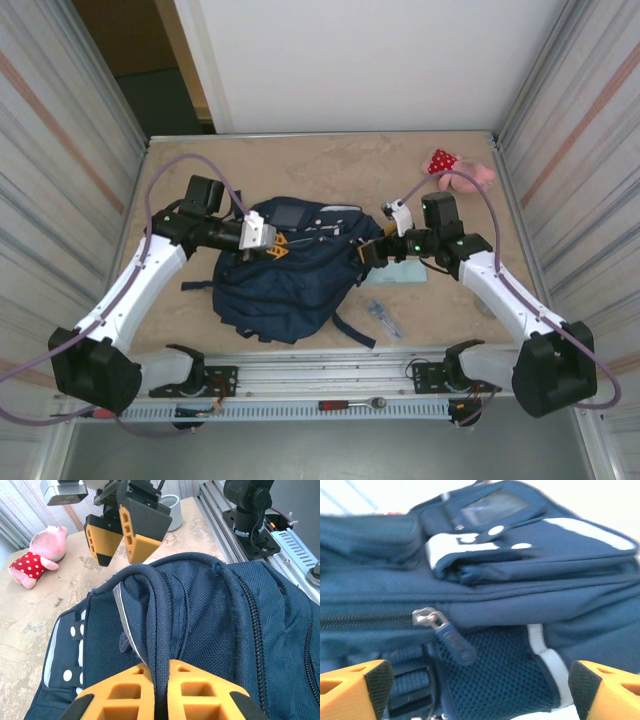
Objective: Pack the student bag
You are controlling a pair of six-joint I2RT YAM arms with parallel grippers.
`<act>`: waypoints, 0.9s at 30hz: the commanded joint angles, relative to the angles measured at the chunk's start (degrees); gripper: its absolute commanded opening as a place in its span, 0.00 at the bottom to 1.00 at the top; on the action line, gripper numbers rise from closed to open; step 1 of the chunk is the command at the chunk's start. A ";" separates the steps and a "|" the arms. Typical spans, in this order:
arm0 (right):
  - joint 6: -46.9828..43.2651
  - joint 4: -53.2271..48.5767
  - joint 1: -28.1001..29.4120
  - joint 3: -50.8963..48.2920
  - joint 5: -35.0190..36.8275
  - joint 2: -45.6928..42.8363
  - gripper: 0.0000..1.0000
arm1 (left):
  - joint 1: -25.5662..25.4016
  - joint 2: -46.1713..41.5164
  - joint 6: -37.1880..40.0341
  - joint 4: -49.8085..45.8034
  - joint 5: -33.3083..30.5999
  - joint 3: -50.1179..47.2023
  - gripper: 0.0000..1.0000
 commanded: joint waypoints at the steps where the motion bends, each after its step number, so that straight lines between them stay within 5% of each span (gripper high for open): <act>1: -15.05 -5.88 -0.92 2.39 -10.16 0.39 0.86 | 0.11 -2.74 3.40 4.37 6.73 0.60 0.00; 13: -17.53 -3.82 -0.90 7.29 -14.72 11.92 0.78 | -0.48 -3.19 4.72 4.20 7.00 -0.44 0.00; 27: -18.54 -14.79 -1.10 11.73 -24.30 16.02 0.37 | -1.09 -3.23 2.66 7.61 1.11 -1.92 0.00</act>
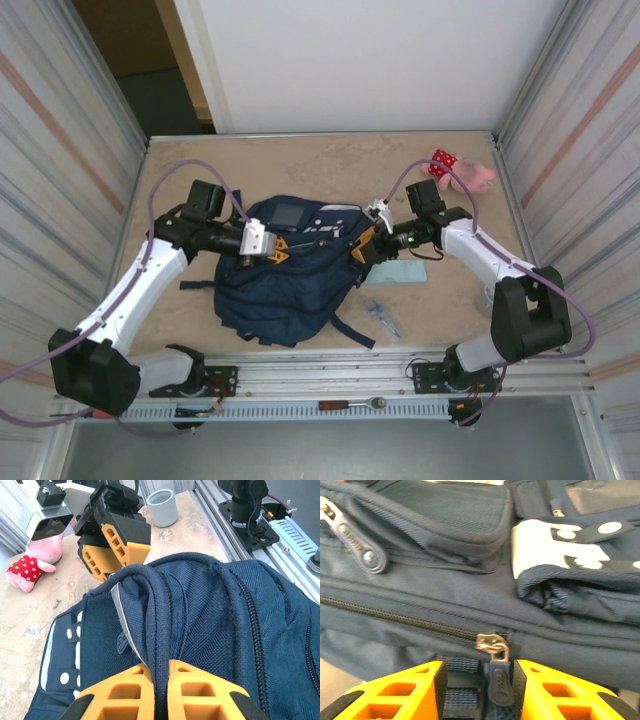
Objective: Pack the student bag
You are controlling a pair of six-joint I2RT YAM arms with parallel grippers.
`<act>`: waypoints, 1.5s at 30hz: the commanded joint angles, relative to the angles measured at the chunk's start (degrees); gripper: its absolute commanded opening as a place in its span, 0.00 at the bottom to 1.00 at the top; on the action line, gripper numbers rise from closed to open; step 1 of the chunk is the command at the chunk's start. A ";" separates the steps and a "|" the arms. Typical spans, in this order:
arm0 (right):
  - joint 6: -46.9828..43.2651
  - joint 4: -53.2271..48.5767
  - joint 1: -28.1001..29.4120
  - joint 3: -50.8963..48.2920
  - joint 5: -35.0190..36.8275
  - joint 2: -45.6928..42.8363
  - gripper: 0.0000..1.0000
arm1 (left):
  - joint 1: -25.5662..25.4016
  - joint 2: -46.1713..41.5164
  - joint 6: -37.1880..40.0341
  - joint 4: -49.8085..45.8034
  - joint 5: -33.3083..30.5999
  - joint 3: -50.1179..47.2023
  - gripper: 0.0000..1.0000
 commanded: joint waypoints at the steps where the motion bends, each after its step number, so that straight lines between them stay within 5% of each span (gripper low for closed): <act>1: 0.15 -4.20 -0.20 2.21 -4.58 0.08 0.35 | -0.42 -2.59 0.10 6.32 1.64 0.58 0.00; 6: 0.80 -5.74 -0.08 3.36 -4.96 2.18 0.28 | -0.51 -3.24 -1.75 8.54 0.95 -0.28 0.00; 9: 3.26 -4.99 0.27 3.54 -0.80 2.78 0.47 | -0.51 -3.34 -2.42 9.31 1.30 -0.53 0.00; 14: 7.10 -3.26 0.24 4.05 4.91 3.91 0.52 | -0.51 -3.62 -2.91 9.87 2.39 -0.68 0.00; 25: 8.56 3.33 0.70 2.37 4.62 4.17 0.54 | -0.60 -3.96 -3.65 10.67 4.50 -1.30 0.00; 30: 8.55 4.99 0.78 2.11 2.02 3.35 0.24 | -0.96 -4.00 -5.94 13.00 2.65 -2.04 0.00; 35: 9.48 3.93 0.75 1.08 3.41 0.63 0.00 | -3.62 -3.55 -8.01 15.35 -9.47 -3.18 0.00; 45: 12.63 0.43 3.96 1.30 5.03 -2.31 0.00 | -7.11 -2.79 -15.15 20.75 -24.66 -4.19 0.00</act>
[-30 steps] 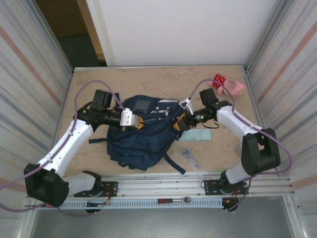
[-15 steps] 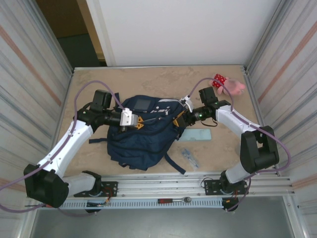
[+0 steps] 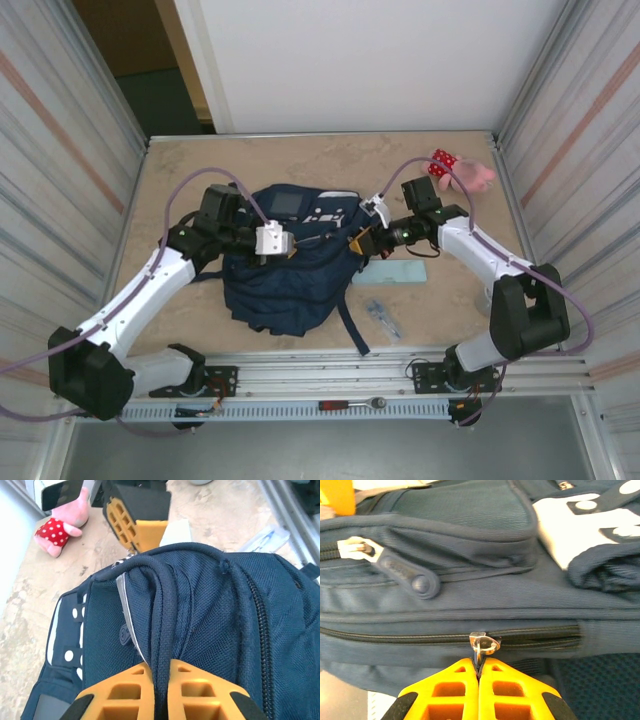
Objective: Pack the student bag
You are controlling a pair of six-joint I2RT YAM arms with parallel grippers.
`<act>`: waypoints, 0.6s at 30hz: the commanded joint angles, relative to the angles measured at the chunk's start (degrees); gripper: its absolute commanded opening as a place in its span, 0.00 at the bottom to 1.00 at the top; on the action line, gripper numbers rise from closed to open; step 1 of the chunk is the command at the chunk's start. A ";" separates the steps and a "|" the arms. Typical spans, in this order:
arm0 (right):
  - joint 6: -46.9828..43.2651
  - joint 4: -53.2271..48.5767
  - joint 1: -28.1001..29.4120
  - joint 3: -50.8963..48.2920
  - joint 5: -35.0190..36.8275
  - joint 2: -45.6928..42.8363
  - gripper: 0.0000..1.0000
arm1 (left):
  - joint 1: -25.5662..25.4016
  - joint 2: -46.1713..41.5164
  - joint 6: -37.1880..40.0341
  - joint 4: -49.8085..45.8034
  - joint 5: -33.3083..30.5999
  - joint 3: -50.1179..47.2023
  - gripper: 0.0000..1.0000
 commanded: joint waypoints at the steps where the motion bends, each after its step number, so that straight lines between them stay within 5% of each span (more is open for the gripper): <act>1: 2.34 -2.00 2.62 -0.15 -0.34 -3.16 0.00 | -0.96 -1.45 -4.14 6.92 -8.13 0.31 0.00; 11: 18.70 0.67 7.83 1.96 1.02 -4.75 0.00 | -6.23 1.15 -13.63 11.46 -18.38 0.35 0.00; 18: 27.84 2.53 10.06 1.02 4.82 -6.42 0.00 | -7.87 2.03 -14.90 13.81 -17.79 0.08 0.00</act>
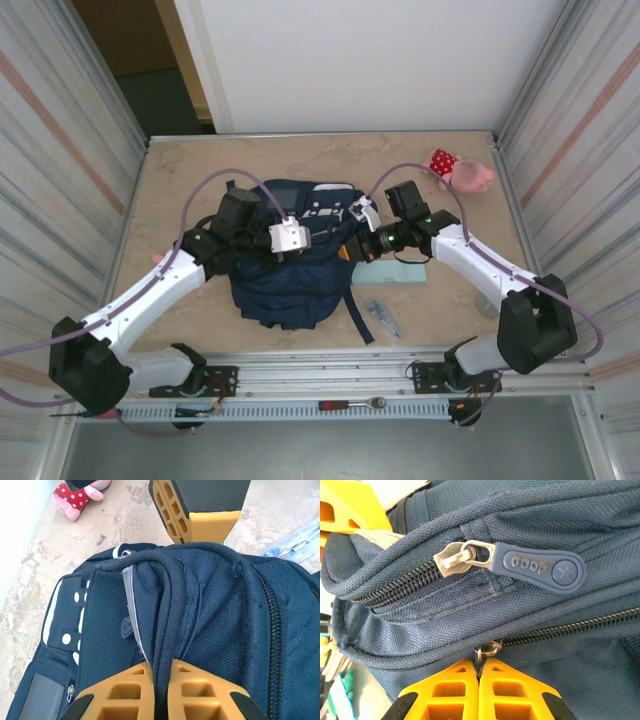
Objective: Pack the student bag
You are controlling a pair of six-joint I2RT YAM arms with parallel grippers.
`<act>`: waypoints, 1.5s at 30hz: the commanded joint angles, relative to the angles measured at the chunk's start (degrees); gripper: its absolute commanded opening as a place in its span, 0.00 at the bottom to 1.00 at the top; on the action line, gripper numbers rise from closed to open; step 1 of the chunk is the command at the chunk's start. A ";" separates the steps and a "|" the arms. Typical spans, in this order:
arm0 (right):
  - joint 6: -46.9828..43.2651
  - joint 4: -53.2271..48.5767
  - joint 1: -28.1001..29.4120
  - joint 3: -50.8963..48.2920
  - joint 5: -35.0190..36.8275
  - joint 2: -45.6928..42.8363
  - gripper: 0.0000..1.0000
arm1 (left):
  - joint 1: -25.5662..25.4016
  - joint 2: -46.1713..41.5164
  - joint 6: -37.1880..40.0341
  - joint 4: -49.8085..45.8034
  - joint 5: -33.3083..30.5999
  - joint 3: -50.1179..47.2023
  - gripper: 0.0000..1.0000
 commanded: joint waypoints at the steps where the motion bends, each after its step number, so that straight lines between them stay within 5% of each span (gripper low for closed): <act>1: 5.68 1.40 2.18 0.97 -1.78 -2.70 0.00 | -0.52 0.58 -2.64 8.02 -2.33 0.45 0.00; 23: 9.97 4.81 -0.15 1.12 4.03 1.61 0.00 | -1.40 -0.28 -4.04 10.71 2.44 -0.26 0.00; 36: 12.10 -3.00 0.24 1.31 -1.28 -6.84 0.00 | -1.57 4.00 -10.12 9.56 -21.52 0.70 0.00; 45: 17.27 -6.77 6.59 8.65 2.10 -2.27 0.00 | -3.39 6.92 -16.73 7.39 -23.55 5.05 0.00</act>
